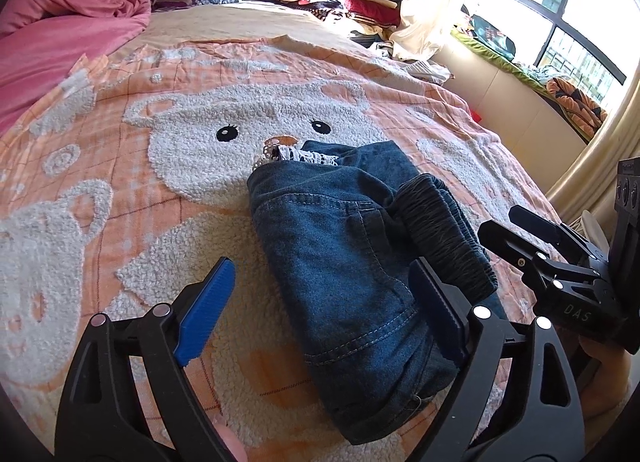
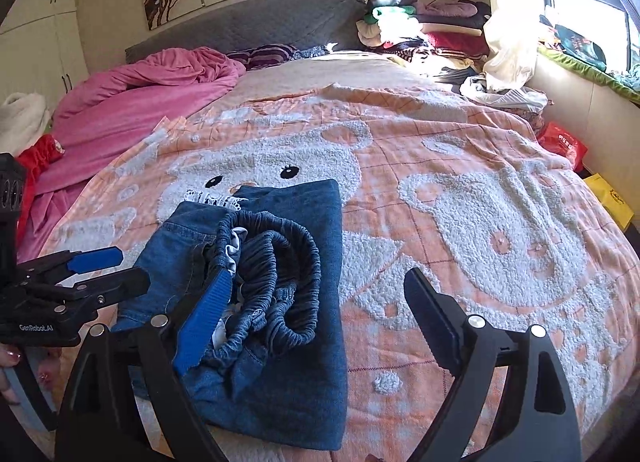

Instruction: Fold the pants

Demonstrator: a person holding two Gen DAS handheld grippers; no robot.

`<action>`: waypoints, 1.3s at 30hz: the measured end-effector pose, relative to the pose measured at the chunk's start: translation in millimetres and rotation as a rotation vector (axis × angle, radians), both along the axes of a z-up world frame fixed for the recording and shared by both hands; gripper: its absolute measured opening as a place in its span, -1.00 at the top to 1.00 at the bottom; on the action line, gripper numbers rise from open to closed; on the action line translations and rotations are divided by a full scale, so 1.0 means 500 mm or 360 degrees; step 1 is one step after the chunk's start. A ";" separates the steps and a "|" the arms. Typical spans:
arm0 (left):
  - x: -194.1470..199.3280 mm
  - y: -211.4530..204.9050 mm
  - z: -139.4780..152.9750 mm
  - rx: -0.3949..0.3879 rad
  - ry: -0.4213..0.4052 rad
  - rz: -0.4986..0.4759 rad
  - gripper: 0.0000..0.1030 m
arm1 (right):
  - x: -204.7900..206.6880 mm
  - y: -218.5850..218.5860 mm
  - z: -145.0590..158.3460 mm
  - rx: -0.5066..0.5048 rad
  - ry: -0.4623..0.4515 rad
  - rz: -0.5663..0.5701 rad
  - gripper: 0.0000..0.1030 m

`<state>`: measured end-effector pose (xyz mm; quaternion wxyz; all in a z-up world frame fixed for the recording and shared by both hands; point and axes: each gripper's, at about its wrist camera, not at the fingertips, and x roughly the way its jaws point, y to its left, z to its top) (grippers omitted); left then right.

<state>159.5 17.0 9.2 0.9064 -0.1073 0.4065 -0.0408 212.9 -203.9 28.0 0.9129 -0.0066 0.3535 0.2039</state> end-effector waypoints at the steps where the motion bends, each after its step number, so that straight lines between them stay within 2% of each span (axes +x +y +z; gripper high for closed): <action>1: -0.002 -0.001 0.002 0.0004 -0.0004 0.0002 -0.62 | -0.001 -0.002 0.001 0.0000 -0.0004 -0.0007 -0.69; 19: -0.052 -0.009 0.044 0.0044 -0.0079 -0.0018 -0.80 | -0.069 -0.039 0.039 -0.0005 -0.0108 -0.0065 -0.69; 39: -0.131 -0.025 0.066 0.0088 -0.0124 -0.0008 -0.82 | -0.171 -0.046 0.074 -0.0020 -0.0207 -0.0048 -0.69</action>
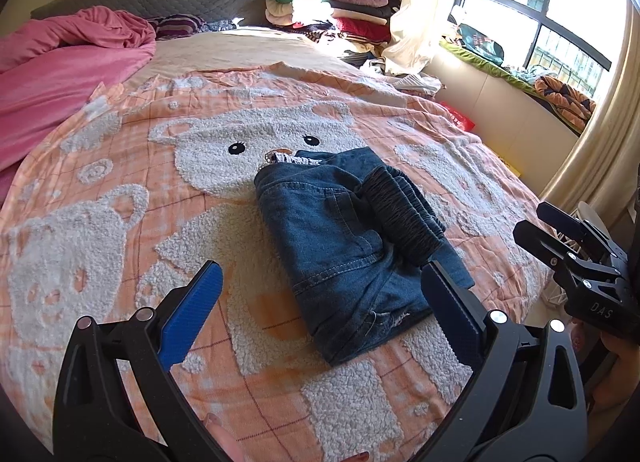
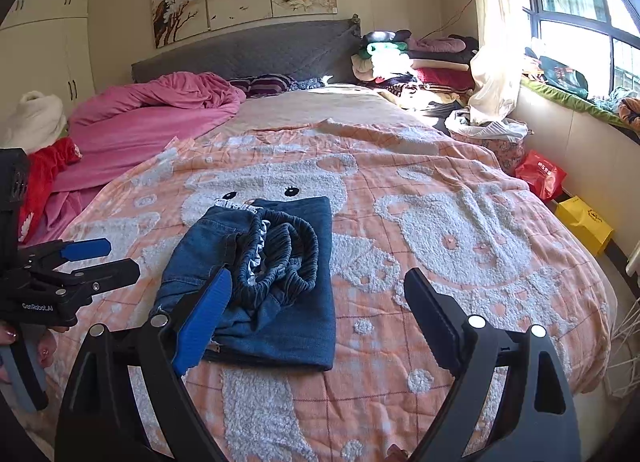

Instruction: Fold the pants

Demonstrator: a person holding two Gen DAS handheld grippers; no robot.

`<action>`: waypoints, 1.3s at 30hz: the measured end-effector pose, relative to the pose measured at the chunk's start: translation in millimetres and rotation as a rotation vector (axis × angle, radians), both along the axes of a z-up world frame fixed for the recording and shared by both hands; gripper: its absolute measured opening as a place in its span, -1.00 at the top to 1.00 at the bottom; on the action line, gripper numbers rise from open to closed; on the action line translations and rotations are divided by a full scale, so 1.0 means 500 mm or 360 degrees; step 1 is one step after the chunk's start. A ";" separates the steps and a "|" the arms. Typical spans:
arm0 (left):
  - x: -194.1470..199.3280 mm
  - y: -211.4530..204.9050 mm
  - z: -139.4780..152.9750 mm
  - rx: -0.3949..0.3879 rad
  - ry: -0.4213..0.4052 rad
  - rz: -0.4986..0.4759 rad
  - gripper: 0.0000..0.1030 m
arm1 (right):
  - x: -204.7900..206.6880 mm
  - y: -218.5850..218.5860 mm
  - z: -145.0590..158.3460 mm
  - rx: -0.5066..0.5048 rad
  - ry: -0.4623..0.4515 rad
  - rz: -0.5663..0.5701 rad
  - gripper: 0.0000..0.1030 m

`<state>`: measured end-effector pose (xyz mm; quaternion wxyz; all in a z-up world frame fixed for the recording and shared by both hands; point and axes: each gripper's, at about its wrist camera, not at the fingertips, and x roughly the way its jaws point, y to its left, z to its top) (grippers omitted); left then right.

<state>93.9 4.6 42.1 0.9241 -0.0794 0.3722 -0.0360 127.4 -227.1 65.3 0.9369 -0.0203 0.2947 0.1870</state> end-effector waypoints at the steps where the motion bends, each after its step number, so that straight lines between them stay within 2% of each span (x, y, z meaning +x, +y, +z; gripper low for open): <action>1: -0.004 0.000 0.000 -0.0002 -0.0001 0.0002 -0.82 | -0.005 0.000 0.001 0.0002 -0.0002 0.0005 -0.69; 11: -0.041 -0.004 -0.009 -0.0004 0.0018 -0.0014 -0.82 | -0.051 -0.002 -0.011 -0.0014 -0.0003 0.0013 -0.69; 12: -0.044 -0.006 -0.011 -0.0002 0.0023 -0.0016 -0.82 | -0.055 -0.002 -0.014 -0.0017 0.0000 0.0010 -0.92; 39: -0.090 -0.039 -0.084 -0.0016 0.0155 -0.0032 -0.82 | -0.095 -0.021 -0.083 -0.0034 0.0114 -0.0021 -0.91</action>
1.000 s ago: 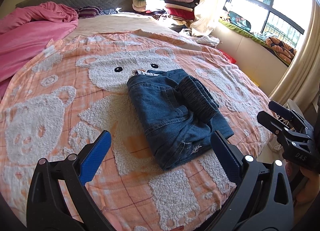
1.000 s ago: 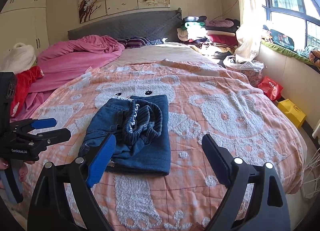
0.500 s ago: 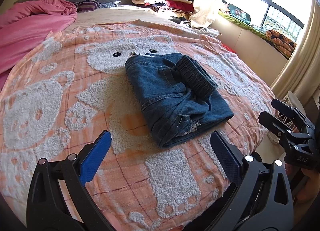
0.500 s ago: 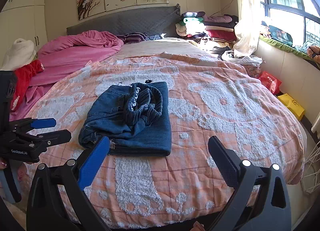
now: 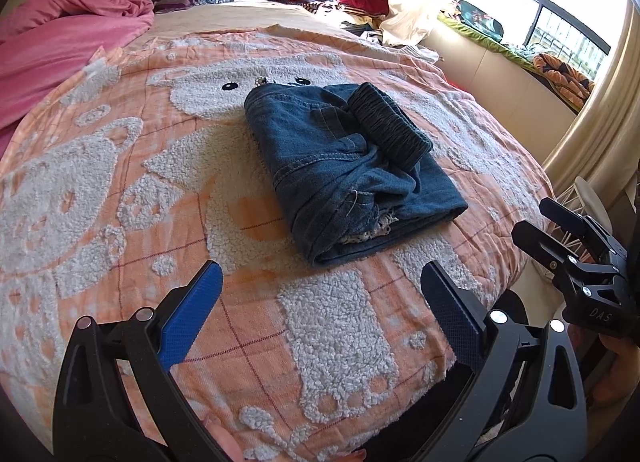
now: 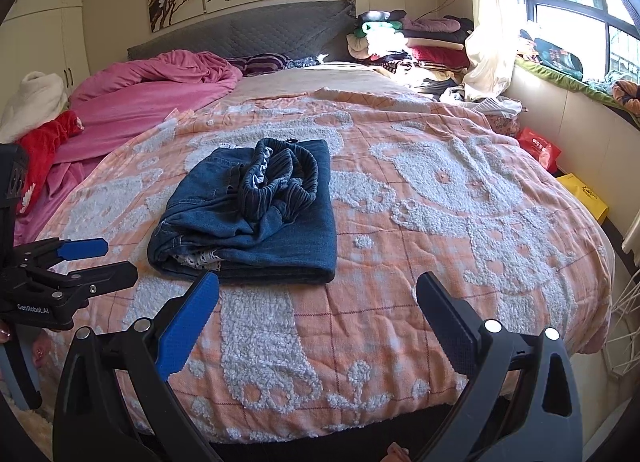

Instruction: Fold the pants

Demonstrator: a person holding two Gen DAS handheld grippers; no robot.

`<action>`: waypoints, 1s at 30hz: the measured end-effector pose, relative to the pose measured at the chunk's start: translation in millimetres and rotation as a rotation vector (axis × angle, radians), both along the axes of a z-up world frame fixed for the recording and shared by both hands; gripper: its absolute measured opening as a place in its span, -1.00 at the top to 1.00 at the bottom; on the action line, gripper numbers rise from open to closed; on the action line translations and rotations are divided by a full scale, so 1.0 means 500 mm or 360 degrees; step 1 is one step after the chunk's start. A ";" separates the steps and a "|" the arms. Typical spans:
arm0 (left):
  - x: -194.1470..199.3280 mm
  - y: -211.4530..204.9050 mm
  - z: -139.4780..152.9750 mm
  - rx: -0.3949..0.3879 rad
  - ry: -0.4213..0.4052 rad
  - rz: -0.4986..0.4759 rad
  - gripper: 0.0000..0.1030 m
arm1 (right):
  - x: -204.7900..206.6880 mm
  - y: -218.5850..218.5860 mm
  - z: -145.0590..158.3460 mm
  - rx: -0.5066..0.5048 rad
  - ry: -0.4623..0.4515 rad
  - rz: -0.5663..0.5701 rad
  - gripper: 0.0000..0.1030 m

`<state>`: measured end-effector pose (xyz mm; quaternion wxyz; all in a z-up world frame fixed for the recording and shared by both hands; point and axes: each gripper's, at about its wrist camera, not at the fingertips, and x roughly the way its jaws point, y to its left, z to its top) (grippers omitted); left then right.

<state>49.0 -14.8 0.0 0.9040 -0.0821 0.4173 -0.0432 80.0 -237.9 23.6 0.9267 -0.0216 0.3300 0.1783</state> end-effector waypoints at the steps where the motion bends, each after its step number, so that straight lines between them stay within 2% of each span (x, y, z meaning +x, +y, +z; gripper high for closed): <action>1: -0.001 -0.002 -0.003 0.0005 0.0007 0.0001 -0.82 | 0.000 -0.002 -0.002 0.0000 0.0003 -0.0004 -0.91; 15: -0.012 -0.011 -0.030 -0.0002 0.0055 0.0024 -0.82 | -0.003 -0.008 -0.029 -0.0003 0.0053 -0.0007 -0.91; 30: -0.017 -0.016 -0.037 0.0000 0.0072 0.0032 -0.82 | 0.003 -0.009 -0.031 -0.0006 0.0059 -0.0016 -0.91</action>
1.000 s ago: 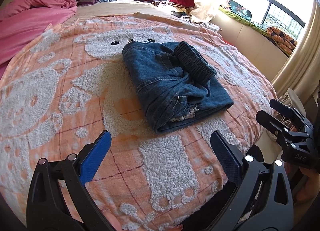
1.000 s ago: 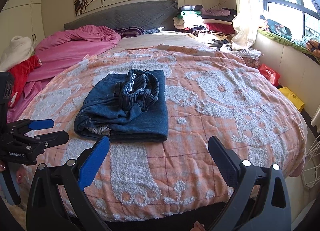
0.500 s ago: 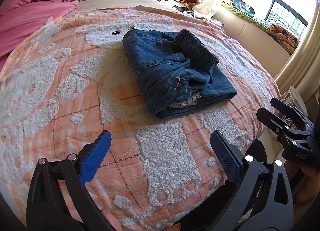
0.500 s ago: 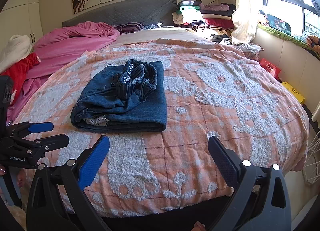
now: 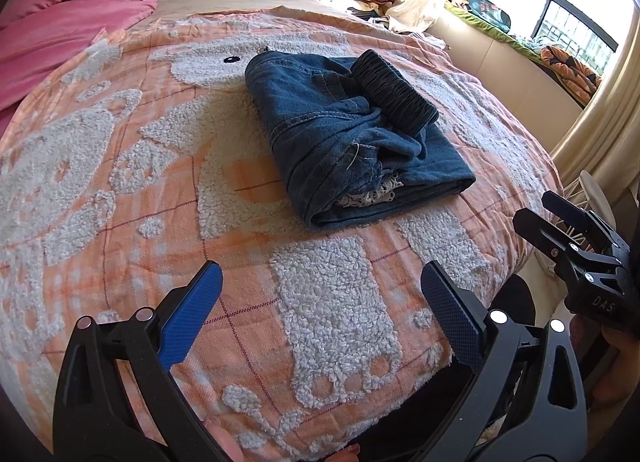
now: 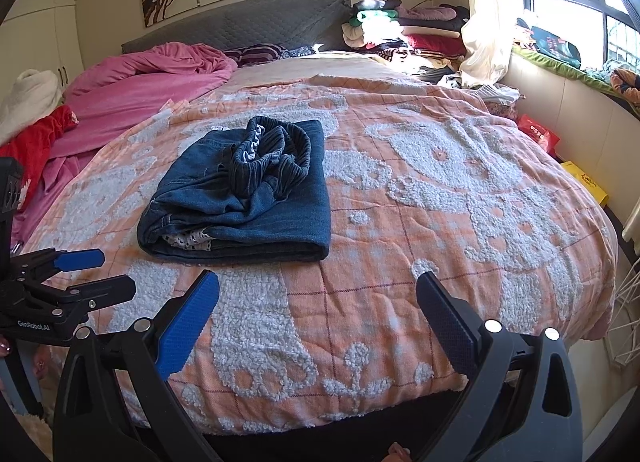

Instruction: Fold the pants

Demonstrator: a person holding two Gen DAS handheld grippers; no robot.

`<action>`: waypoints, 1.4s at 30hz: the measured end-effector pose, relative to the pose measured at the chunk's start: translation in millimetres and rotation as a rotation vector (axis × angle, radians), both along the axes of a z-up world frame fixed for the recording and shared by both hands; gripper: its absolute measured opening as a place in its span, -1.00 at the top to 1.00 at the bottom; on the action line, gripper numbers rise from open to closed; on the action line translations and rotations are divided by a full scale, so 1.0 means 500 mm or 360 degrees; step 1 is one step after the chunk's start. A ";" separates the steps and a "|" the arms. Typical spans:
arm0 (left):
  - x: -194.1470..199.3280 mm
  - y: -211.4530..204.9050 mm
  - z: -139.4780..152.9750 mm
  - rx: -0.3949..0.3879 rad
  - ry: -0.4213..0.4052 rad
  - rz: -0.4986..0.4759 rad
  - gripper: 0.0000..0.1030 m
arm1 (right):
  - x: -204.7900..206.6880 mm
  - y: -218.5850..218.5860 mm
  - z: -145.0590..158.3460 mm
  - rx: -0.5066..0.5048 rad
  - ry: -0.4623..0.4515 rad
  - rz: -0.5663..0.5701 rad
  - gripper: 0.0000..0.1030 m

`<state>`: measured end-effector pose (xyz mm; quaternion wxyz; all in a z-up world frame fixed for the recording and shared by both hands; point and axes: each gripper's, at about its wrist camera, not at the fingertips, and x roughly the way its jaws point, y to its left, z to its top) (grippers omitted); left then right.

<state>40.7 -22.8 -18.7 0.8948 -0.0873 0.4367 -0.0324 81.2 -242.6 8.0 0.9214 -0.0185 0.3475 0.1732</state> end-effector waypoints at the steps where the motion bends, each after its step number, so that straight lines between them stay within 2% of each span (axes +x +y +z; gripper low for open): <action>1: 0.000 0.000 0.000 -0.0001 0.0000 0.0001 -0.82 | 0.000 0.000 0.000 0.0001 -0.0002 0.0001 -0.91; 42: -0.001 0.002 0.005 0.0023 -0.0009 0.0031 -0.82 | 0.001 0.003 0.002 -0.0011 -0.0006 -0.0004 -0.91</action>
